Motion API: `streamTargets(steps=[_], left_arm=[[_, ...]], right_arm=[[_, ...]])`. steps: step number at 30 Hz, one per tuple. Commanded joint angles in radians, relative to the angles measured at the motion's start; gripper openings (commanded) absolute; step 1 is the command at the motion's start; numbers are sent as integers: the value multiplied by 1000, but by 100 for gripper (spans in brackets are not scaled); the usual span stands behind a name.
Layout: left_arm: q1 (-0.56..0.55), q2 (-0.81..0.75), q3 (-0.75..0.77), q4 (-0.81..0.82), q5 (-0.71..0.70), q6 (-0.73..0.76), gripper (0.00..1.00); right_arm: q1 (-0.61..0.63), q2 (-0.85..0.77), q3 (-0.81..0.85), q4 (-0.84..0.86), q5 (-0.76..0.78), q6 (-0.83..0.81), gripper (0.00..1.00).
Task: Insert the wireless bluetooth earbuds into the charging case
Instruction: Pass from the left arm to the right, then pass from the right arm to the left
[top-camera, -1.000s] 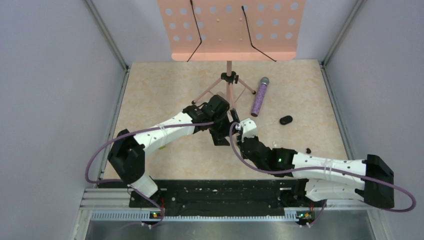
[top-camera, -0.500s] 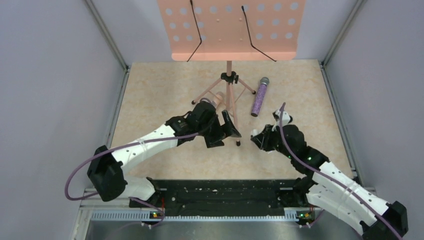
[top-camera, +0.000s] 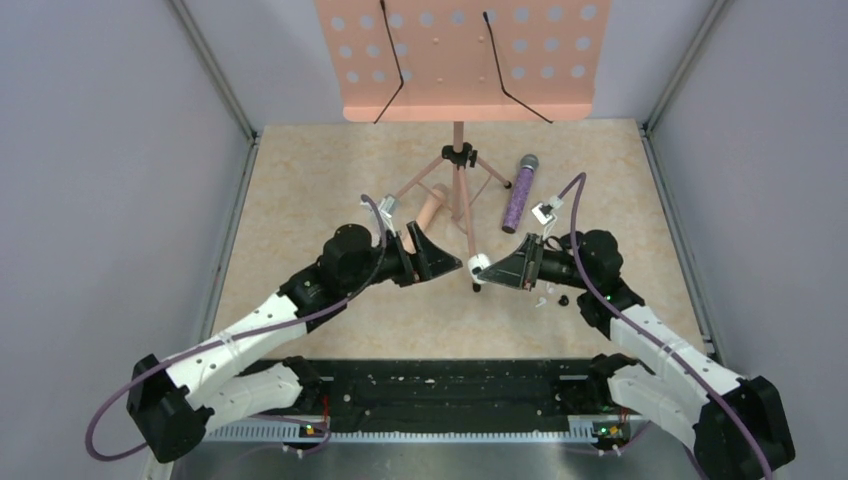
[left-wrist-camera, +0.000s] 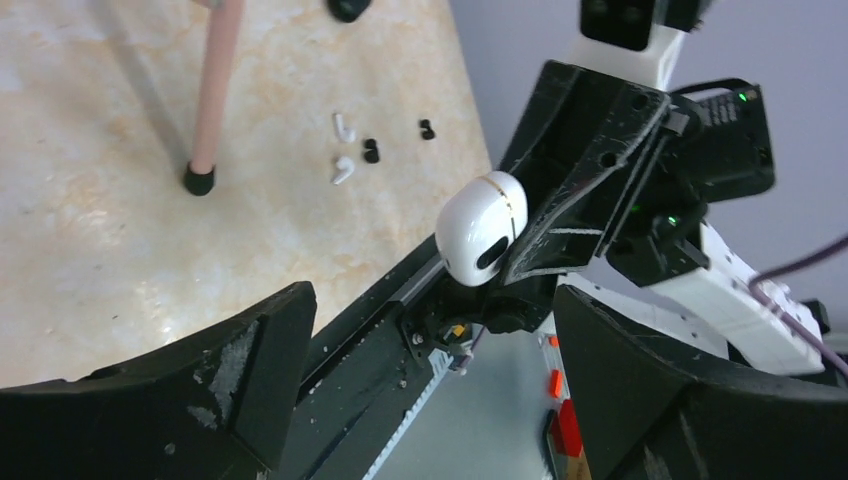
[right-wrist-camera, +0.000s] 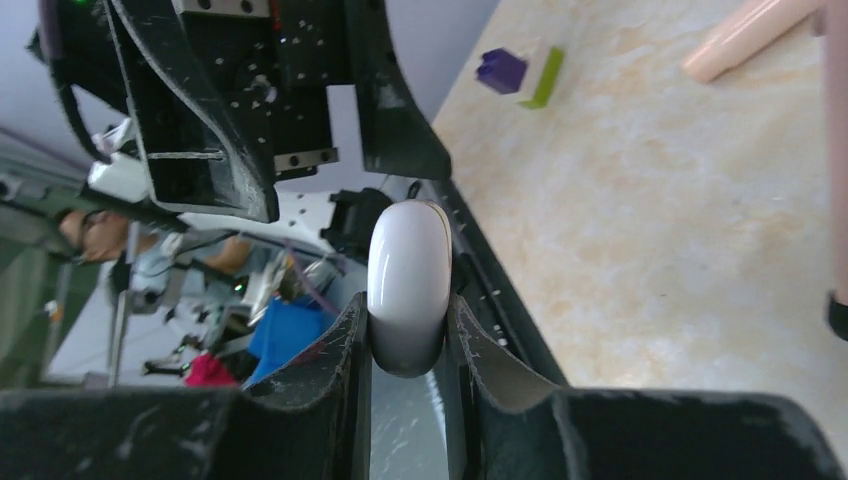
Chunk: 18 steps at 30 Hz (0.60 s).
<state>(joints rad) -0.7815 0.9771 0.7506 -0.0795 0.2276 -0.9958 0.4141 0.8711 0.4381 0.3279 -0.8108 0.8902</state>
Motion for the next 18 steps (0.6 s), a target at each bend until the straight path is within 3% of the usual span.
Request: streamTargets(steps=[1, 6, 15, 18], left_arm=[[4, 13, -44, 245, 156, 29, 94], [4, 64, -64, 374, 233, -15, 88], [4, 154, -21, 505, 340, -59, 79], [3, 169, -12, 535, 357, -84, 70]], right_arm=[[-9, 46, -14, 374, -186, 197, 0], [-8, 57, -10, 451, -213, 252, 0], [-8, 62, -10, 421, -225, 255, 0], [-8, 64, -10, 420, -223, 258, 0]])
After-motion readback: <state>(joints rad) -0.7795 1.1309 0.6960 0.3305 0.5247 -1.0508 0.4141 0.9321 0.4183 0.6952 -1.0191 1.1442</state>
